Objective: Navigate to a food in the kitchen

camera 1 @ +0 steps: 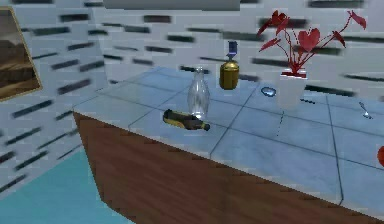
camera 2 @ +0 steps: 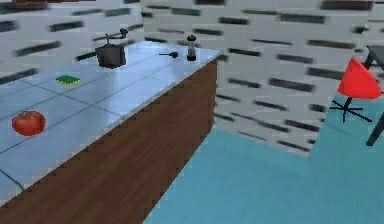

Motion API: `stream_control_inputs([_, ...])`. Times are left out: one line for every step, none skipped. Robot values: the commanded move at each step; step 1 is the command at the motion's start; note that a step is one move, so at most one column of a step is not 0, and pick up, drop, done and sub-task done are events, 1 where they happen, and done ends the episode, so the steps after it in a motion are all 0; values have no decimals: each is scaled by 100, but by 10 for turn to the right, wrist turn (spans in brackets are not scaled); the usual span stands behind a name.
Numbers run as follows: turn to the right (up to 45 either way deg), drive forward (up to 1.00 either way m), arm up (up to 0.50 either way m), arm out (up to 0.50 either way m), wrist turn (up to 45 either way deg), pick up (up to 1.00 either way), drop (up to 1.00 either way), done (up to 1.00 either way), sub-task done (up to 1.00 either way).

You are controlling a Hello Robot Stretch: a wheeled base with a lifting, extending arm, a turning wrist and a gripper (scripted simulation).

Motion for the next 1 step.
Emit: stream_control_inputs([0, 0, 0, 0, 0, 0, 0, 100, 0])
